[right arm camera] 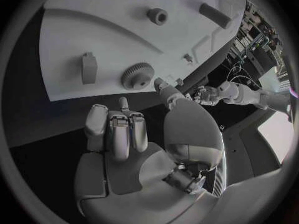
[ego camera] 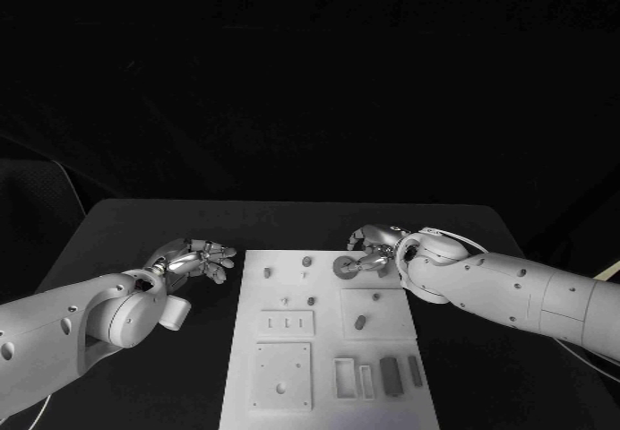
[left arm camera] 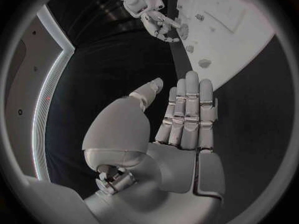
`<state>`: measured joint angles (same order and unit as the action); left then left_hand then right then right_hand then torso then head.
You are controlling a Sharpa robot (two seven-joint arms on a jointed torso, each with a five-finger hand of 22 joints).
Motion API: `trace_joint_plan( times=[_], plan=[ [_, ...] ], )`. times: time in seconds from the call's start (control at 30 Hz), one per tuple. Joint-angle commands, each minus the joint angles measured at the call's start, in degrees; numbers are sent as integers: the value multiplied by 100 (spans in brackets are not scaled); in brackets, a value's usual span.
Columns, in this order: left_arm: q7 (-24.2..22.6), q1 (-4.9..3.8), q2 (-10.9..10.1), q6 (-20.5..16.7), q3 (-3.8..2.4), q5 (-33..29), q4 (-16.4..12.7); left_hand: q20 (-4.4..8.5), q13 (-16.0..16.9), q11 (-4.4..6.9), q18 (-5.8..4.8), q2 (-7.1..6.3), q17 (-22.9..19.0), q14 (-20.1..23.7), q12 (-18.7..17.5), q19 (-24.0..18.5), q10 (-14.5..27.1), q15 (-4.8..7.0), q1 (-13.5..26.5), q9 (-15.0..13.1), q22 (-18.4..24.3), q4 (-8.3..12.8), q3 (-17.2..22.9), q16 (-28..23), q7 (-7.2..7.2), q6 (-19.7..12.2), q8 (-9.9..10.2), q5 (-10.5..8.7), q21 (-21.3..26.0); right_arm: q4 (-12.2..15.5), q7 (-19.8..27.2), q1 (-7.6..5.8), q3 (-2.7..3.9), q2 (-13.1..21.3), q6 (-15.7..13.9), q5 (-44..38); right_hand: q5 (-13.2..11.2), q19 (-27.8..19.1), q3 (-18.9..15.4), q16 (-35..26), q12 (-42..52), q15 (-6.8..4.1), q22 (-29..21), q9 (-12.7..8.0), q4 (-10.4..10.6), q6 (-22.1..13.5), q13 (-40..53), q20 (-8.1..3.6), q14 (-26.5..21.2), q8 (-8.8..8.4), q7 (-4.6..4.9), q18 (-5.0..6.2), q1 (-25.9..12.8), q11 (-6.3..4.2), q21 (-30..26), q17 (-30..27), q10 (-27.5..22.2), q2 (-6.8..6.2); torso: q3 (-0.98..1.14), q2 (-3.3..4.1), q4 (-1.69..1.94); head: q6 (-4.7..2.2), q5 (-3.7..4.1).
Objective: Assemble the parts on the task board
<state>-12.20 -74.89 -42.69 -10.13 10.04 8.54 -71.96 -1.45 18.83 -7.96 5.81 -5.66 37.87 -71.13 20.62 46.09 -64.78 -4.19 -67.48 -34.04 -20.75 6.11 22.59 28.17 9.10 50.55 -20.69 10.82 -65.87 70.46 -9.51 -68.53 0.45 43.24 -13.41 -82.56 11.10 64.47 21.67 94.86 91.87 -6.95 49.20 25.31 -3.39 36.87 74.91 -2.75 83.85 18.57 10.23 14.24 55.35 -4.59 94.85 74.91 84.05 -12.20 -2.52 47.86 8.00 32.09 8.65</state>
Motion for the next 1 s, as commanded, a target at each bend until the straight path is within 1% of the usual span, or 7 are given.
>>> trace_joint_plan(
  times=[0.03,0.13,0.23,0.4,0.57,0.7,1.0],
  plan=[
    [-22,3,5,100,-3,-33,-3,-19,-8,4,69,2,9,4,-22,36,48,-19,2,8,7,0,-40,-20,-3,-35,29,-8,26,38,65,7,2,13,-169,-19,-22,-27,-24,1097,26,28,9,-4,-1,-33,149,-1,1968,-17,-13,76,-46,-23,694,2705,434,-1,2,-1,2,4,-3],
    [-21,4,5,102,-3,-33,6,-19,-8,4,69,3,10,4,-23,36,49,-19,2,8,7,0,-40,-21,-3,-36,30,-8,26,60,68,7,3,22,-169,-17,-22,-26,-26,1098,33,28,10,-3,1,-31,161,-2,1971,-16,-13,76,-50,-24,694,2709,442,-1,5,2,-5,7,-11],
    [-20,4,2,103,-3,-33,4,-19,-8,4,69,3,10,4,-24,36,50,-19,2,8,7,0,-40,-22,-3,-37,31,-8,26,60,53,7,3,23,-30,-17,-22,-26,-28,1099,34,28,10,-3,2,-30,162,-2,1972,-15,-14,76,-54,-24,695,2711,443,-1,2,3,-4,13,-7],
    [-14,4,-3,102,-3,-33,-3,-19,-9,3,69,4,11,5,-25,36,52,-19,1,9,8,0,-40,-22,-3,-37,32,-8,27,-13,23,25,2,-20,83,-71,-21,-26,-29,1102,22,27,10,-3,2,-28,138,-2,1977,-14,-14,76,-56,-24,695,2717,427,3,-2,3,-7,14,3],
    [-3,4,-3,102,-3,-33,-7,-19,-9,3,69,4,12,6,-27,35,53,-20,0,9,8,1,-40,-24,-3,-39,34,-7,28,-92,-10,40,2,-62,214,-136,-20,-26,-30,1107,17,27,11,-2,1,-27,128,-3,1988,-14,-14,76,-56,-25,695,2733,421,5,3,4,-9,22,5],
    [-5,4,4,100,-3,-33,-3,-19,-9,3,69,5,12,6,-28,35,54,-20,-1,10,8,1,-40,-24,-3,-39,34,-7,28,-112,-3,80,1,-100,224,-170,-19,-27,-30,1106,16,27,11,-2,-1,-26,126,-3,1986,-13,-15,76,-54,-25,695,2730,419,7,1,4,-7,14,21],
    [-7,4,15,105,-2,-33,13,-19,-10,3,69,6,13,7,-30,35,56,-20,-2,10,9,2,-39,-26,-3,-40,35,-7,29,-165,3,145,1,-202,152,-245,-12,-30,-21,1111,21,25,15,2,-32,-10,132,-9,1993,-4,-19,76,-17,-29,696,2740,419,36,-6,5,12,41,14]
  ],
)
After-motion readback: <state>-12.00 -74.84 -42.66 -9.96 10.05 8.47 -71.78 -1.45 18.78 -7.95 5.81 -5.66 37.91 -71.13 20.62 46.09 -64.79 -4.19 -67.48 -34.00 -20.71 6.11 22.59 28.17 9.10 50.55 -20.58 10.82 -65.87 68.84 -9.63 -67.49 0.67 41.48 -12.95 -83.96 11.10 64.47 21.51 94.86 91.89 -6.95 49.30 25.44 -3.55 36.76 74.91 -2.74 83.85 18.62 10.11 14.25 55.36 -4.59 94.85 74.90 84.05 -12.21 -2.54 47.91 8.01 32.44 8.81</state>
